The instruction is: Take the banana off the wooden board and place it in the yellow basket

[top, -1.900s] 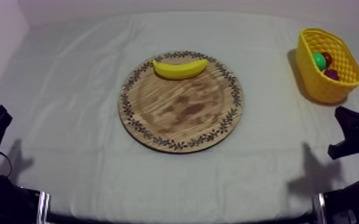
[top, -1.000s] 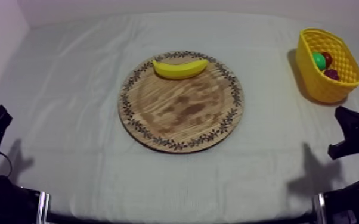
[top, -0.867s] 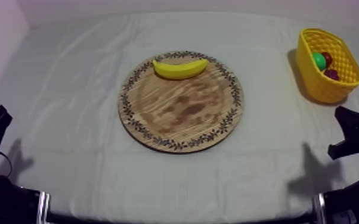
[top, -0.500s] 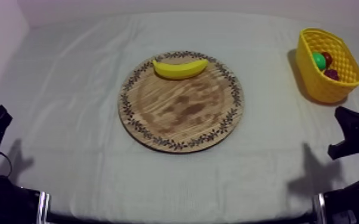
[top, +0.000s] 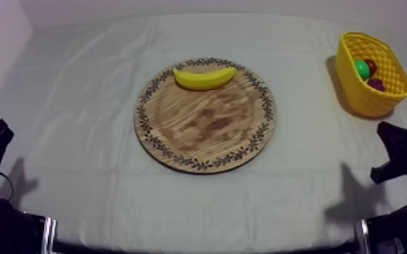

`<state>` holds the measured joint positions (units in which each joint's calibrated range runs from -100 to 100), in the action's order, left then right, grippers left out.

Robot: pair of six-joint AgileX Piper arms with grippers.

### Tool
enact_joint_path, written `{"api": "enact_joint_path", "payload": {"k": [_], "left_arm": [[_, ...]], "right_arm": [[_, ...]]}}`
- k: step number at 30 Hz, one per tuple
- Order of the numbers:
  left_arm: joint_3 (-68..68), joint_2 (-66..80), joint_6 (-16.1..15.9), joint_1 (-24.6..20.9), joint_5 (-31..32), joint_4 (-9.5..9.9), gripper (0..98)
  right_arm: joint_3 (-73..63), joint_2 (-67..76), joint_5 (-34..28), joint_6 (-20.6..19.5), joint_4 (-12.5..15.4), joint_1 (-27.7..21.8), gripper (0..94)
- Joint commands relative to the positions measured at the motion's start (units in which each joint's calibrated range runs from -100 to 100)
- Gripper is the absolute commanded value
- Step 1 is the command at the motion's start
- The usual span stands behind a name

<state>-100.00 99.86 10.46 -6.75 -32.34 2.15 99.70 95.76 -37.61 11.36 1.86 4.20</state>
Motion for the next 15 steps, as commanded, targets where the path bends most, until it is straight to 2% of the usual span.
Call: {"api": "enact_joint_path", "payload": {"k": [1, 4, 8, 15], "left_arm": [[0.0, 0.0, 0.0, 0.0, 0.0, -0.03, 0.1], [0.0, 0.0, 0.0, 0.0, 0.0, -0.03, 0.1], [0.0, 0.0, 0.0, 0.0, 0.0, -0.03, 0.1], [0.0, 0.0, 0.0, 0.0, 0.0, -0.03, 0.1]], "right_arm": [[-0.5, -0.1, 0.4, -0.3, 0.5, 0.1, 0.7], [-3.5, -2.0, 1.0, 0.5, 2.0, 0.6, 0.7], [-12.3, -8.9, 1.0, 2.8, 5.7, 1.3, 0.7], [-33.2, -25.6, -3.2, 3.9, 9.1, 4.0, 0.7]]}}
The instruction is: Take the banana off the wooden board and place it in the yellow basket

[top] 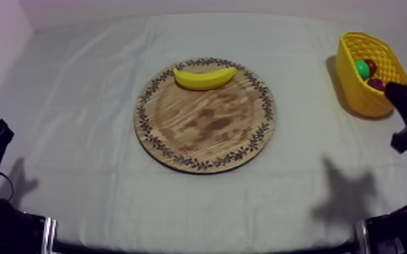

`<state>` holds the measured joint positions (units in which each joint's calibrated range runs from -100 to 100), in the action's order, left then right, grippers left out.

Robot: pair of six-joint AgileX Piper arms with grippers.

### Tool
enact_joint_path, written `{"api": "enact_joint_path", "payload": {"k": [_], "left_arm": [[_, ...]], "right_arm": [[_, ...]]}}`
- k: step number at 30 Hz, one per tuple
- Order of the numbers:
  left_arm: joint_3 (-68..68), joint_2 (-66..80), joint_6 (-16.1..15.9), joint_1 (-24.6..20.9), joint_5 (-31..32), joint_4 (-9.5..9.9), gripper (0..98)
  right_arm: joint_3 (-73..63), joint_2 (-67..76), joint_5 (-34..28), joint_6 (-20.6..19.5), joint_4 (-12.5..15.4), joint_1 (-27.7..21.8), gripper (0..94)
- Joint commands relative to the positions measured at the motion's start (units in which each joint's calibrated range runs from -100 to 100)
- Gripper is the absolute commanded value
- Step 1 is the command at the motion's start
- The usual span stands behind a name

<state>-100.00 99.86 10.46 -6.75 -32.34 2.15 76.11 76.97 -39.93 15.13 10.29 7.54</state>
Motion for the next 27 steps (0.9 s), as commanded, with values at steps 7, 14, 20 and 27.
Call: {"api": "enact_joint_path", "payload": {"k": [7, 14, 20, 27], "left_arm": [[0.0, 0.0, 0.0, 0.0, 0.0, -0.03, 0.1], [0.0, 0.0, 0.0, 0.0, 0.0, -0.03, 0.1], [0.0, 0.0, 0.0, 0.0, 0.0, -0.03, 0.1], [0.0, 0.0, 0.0, 0.0, 0.0, -0.03, 0.1]], "right_arm": [[-25.6, -21.2, -7.2, 5.5, 6.4, 3.0, 0.7], [-41.7, -35.8, -18.6, 11.7, 13.0, -0.5, 0.7], [-55.5, -49.6, -27.8, 13.6, 14.4, -1.5, 0.7], [-63.6, -62.7, -31.4, 15.8, 13.1, 1.6, 0.7]]}}
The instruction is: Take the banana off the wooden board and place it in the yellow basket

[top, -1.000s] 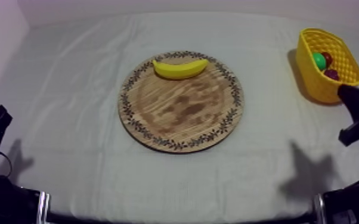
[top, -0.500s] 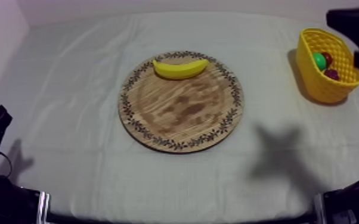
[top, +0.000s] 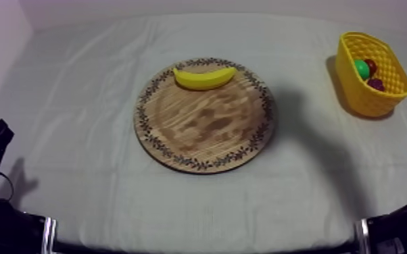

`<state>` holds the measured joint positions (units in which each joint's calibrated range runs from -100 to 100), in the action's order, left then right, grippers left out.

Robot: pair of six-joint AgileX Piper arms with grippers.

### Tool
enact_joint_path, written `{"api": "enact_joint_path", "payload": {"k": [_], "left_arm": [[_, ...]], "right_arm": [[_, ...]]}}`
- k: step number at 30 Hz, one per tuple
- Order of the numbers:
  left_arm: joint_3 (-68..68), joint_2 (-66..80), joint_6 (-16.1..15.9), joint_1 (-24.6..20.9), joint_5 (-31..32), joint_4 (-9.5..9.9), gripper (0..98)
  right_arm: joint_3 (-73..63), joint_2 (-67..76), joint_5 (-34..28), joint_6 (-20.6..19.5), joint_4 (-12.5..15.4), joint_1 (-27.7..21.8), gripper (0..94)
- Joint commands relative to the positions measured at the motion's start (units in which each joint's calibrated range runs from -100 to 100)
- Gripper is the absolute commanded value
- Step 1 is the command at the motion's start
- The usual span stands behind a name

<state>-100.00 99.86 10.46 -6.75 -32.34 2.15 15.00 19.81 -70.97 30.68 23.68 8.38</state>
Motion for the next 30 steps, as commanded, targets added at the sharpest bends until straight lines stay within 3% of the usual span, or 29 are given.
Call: {"api": "enact_joint_path", "payload": {"k": [1, 11, 24, 27, 30], "left_arm": [[0.0, 0.0, 0.0, 0.0, 0.0, -0.03, 0.1], [0.0, 0.0, 0.0, 0.0, 0.0, -0.03, 0.1], [0.0, 0.0, 0.0, 0.0, 0.0, -0.03, 0.1], [0.0, 0.0, 0.0, 0.0, 0.0, -0.03, 0.1], [0.0, 0.0, 0.0, 0.0, 0.0, -0.03, 0.1]], "right_arm": [[-3.3, -7.2, -0.5, 0.5, -0.7, 1.3, 0.7], [-9.5, -21.8, -0.1, 2.0, -4.0, 6.7, 0.7], [-14.8, -33.8, -0.6, 5.3, -6.3, 9.0, 5.1], [-15.1, -35.0, -1.2, 5.7, -7.2, 9.7, 13.6], [-15.3, -35.3, -2.2, 5.7, -7.6, 10.0, 32.2]]}}
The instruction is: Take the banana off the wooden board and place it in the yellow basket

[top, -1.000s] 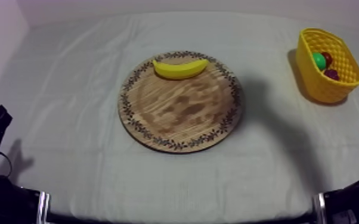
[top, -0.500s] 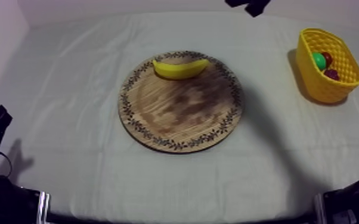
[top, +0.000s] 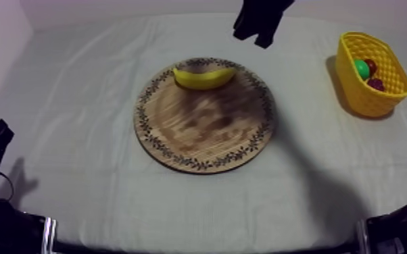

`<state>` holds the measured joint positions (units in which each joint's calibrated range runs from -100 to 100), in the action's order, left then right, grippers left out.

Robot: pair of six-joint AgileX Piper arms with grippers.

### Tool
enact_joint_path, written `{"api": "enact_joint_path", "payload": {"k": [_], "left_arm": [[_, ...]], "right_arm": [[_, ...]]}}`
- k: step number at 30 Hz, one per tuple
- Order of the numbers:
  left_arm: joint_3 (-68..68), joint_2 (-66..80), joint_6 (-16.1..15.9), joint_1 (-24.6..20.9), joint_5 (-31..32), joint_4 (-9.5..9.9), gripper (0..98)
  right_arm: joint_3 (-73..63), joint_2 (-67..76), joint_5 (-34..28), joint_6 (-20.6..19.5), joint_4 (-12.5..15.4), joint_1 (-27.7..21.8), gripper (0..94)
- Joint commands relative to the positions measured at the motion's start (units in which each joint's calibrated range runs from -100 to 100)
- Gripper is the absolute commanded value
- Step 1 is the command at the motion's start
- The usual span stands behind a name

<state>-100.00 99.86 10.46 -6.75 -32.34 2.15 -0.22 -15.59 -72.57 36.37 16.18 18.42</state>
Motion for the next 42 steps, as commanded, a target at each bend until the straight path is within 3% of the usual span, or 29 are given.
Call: {"api": "enact_joint_path", "payload": {"k": [1, 5, 9, 21, 42], "left_arm": [[0.0, 0.0, 0.0, 0.0, 0.0, -0.03, 0.1], [0.0, 0.0, 0.0, 0.0, 0.0, -0.03, 0.1], [0.0, 0.0, 0.0, 0.0, 0.0, -0.03, 0.1], [0.0, 0.0, 0.0, 0.0, 0.0, -0.03, 0.1], [0.0, 0.0, 0.0, 0.0, 0.0, -0.03, 0.1]], "right_arm": [[-0.3, 0.2, -1.1, -0.1, -0.2, 0.0, 40.5], [-2.8, 0.3, -4.1, -1.1, -1.6, 0.6, 68.2], [-4.8, 0.0, -5.5, -1.1, -2.3, 1.1, 78.0], [-7.9, -11.0, -3.7, -0.2, -4.0, 3.5, 78.9], [-21.1, -29.7, -3.7, -3.7, -8.2, 4.7, 76.2]]}}
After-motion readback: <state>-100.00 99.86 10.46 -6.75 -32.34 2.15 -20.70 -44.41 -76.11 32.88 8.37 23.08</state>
